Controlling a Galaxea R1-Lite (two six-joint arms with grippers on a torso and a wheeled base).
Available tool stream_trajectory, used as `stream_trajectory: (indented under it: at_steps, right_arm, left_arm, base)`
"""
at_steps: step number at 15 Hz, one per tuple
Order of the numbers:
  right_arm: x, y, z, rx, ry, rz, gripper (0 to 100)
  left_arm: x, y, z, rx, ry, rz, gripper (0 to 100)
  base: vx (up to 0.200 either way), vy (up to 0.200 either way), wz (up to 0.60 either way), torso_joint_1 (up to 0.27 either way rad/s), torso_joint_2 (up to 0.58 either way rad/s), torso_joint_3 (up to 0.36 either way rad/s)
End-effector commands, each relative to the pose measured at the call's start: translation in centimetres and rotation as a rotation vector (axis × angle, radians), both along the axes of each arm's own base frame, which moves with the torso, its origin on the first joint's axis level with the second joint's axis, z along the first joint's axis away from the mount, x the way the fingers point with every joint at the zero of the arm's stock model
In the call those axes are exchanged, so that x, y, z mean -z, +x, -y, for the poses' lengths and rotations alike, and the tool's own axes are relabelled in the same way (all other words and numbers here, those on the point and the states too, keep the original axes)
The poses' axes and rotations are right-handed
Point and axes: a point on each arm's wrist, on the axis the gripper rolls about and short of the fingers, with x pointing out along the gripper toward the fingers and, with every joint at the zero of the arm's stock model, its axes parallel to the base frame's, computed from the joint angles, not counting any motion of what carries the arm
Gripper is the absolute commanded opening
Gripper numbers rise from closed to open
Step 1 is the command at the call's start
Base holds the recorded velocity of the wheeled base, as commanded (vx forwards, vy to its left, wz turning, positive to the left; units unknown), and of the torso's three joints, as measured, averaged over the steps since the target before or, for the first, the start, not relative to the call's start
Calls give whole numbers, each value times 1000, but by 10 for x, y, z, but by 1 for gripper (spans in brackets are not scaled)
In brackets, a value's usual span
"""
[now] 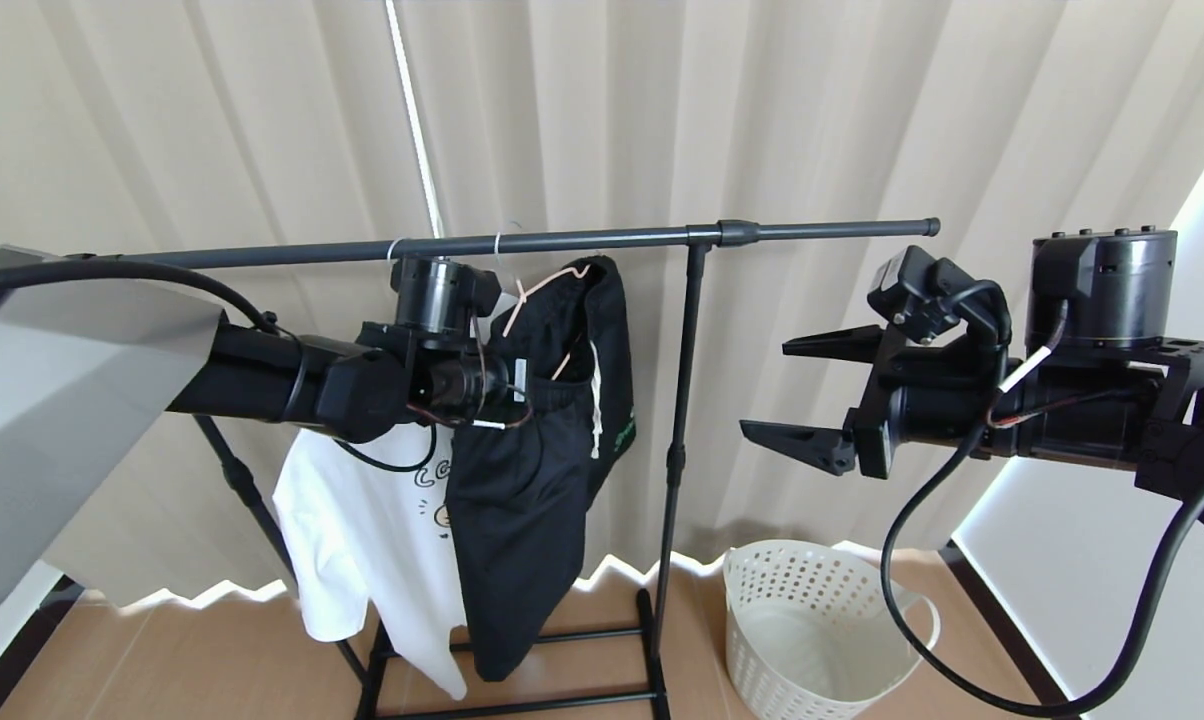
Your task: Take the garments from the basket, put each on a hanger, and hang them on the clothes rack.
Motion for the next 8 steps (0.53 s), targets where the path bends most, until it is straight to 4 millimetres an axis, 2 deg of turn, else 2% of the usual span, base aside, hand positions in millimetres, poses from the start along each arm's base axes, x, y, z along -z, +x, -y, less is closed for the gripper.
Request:
stream_trajectory:
  at_steps: [1,8]
  right_arm:
    - [1,1,0,-2,-1,-3,100]
    - [6,3,-2,-2,-8,-19,100]
  left_arm:
    - [6,17,2,-14,-7,10,0]
    - [-5,48,6,-54,-22,-18,0]
  base:
    - [0,0,0,0,0,0]
    - [0,0,0,0,0,0]
